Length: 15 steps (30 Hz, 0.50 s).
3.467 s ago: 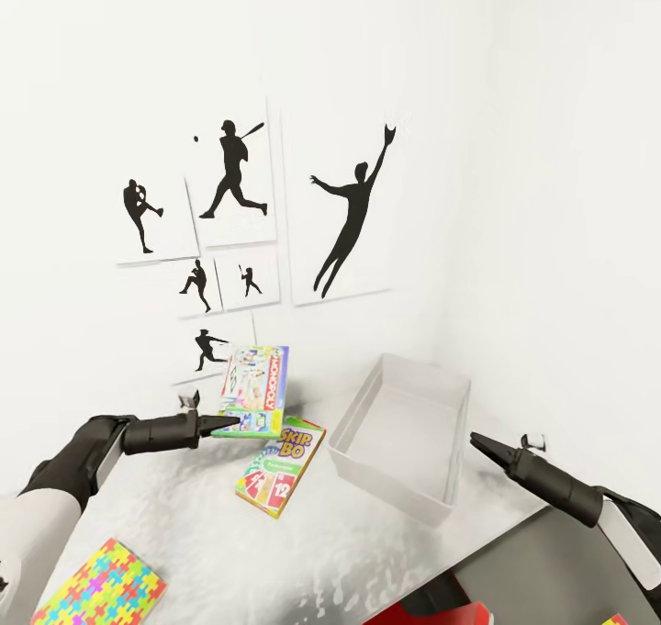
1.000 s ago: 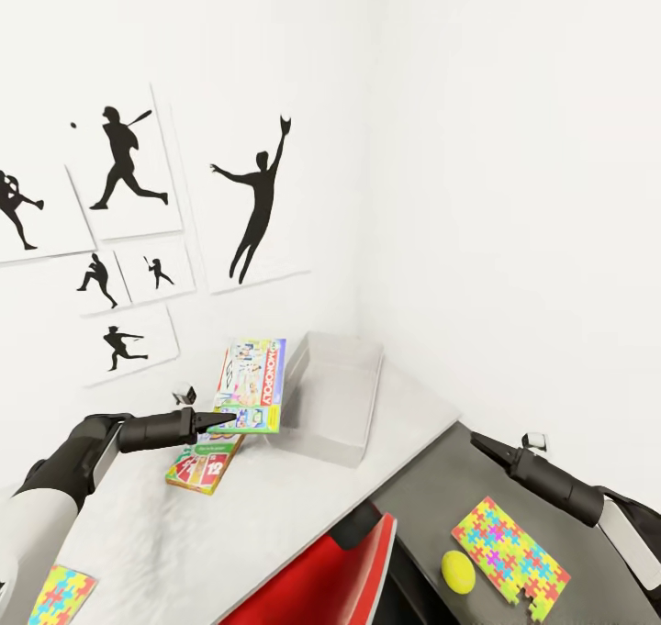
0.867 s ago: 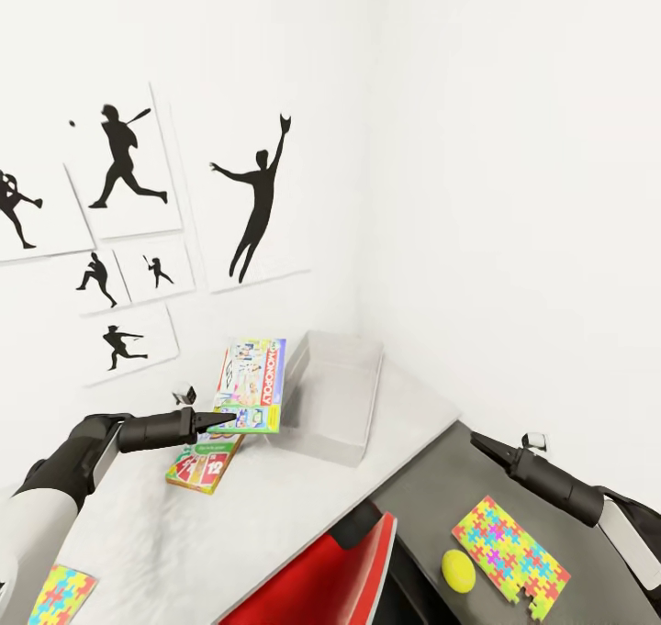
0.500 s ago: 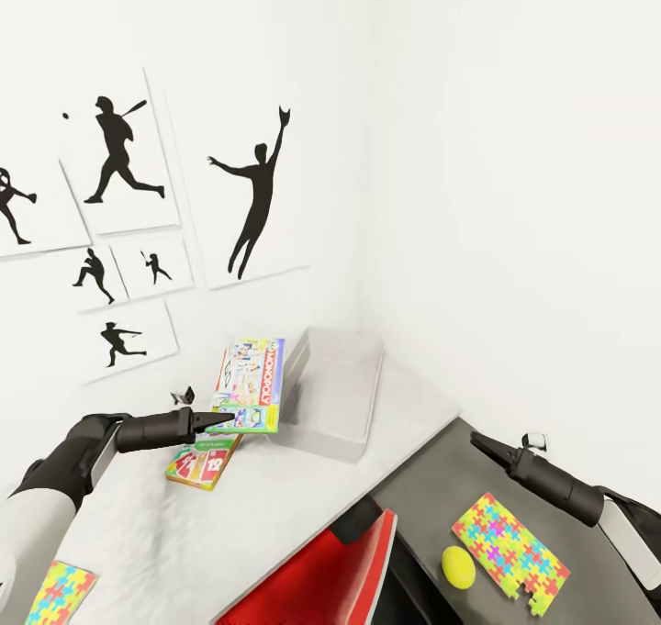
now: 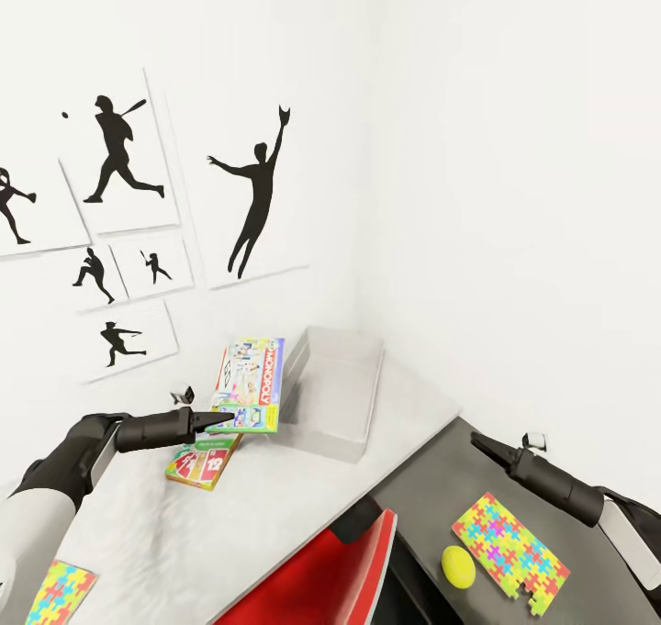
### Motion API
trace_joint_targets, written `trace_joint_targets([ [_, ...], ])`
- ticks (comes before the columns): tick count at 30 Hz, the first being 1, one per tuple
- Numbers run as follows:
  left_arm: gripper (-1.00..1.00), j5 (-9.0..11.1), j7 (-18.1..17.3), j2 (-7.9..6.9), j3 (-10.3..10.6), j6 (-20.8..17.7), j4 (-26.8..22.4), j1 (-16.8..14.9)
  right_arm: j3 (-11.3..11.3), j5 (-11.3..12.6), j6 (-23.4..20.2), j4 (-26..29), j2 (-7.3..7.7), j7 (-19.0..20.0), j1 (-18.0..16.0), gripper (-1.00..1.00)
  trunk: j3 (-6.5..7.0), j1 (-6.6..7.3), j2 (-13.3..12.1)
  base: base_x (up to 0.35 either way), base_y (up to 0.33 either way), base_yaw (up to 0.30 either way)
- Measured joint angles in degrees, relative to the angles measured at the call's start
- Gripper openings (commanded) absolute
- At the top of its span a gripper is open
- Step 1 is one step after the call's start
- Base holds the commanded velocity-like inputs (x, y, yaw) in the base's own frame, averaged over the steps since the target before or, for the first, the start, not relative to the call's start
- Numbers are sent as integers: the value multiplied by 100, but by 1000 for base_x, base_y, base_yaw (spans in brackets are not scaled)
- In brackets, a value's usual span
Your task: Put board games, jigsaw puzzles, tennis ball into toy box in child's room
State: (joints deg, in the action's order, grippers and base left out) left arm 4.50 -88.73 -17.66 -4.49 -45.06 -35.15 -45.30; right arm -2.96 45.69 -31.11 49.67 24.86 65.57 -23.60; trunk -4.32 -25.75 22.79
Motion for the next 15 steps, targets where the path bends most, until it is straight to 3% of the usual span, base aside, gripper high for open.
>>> trace_joint_targets([
  [10,-100,11,-10,-5,0,-42,-166,-1,-3,5,-6,0,34,13,0,100,0,0,0,0,0,0],
  [15,-100,7,-9,-82,10,-109,-174,0,-4,8,-9,0,40,14,0,100,0,0,0,0,0,0],
])
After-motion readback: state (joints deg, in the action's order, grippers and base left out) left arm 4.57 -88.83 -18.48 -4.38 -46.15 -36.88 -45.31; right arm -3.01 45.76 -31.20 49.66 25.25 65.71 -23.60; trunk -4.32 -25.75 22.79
